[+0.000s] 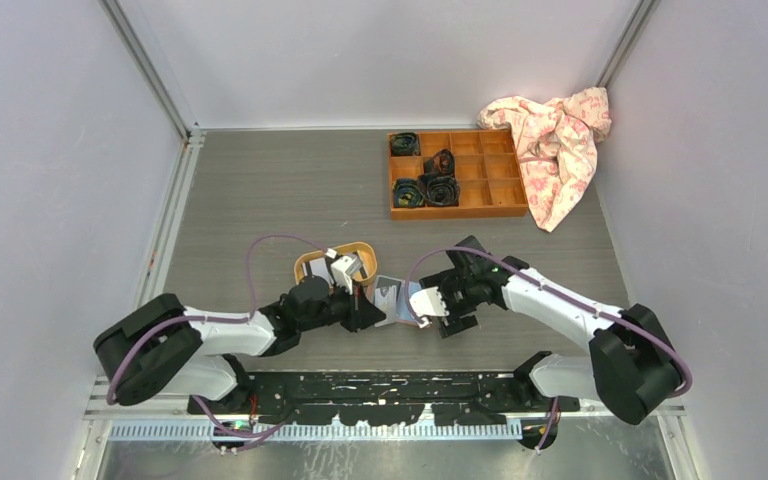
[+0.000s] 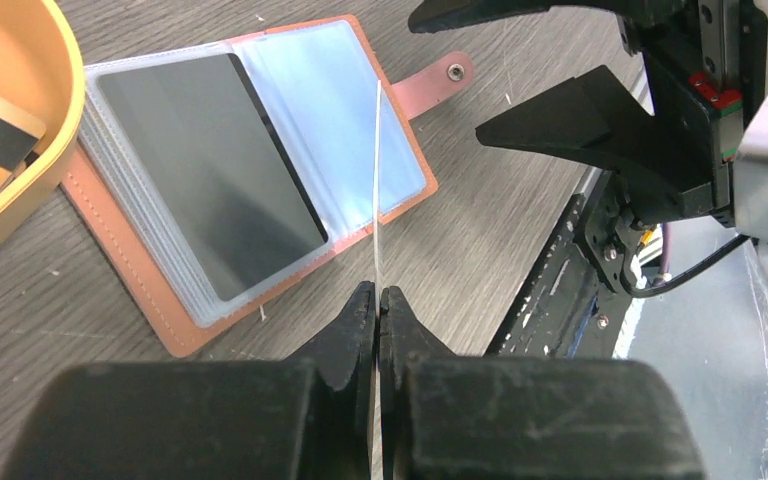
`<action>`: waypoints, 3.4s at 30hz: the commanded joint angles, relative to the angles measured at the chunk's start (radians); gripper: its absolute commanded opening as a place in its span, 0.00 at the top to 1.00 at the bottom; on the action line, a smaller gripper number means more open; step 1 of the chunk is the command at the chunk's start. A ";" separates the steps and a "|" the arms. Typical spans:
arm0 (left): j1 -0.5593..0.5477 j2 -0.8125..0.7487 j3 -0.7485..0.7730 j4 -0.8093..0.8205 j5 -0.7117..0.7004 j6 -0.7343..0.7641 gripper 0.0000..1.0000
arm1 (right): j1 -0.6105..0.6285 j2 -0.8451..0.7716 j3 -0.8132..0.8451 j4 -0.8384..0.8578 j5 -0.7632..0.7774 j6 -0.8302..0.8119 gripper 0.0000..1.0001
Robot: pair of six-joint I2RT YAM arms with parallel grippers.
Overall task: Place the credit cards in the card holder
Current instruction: Insert the credit card into the card slot.
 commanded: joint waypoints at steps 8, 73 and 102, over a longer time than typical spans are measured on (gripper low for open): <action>-0.007 0.143 0.059 0.205 0.063 0.006 1.00 | 0.005 0.051 -0.007 -0.034 0.115 -0.113 0.37; -0.068 0.084 0.188 -0.107 -0.302 -0.212 1.00 | -0.277 0.245 0.313 0.173 -0.361 1.111 0.35; -0.065 -0.902 0.016 -0.940 -0.350 -0.128 1.00 | 0.114 0.699 0.696 0.378 -0.057 1.421 0.75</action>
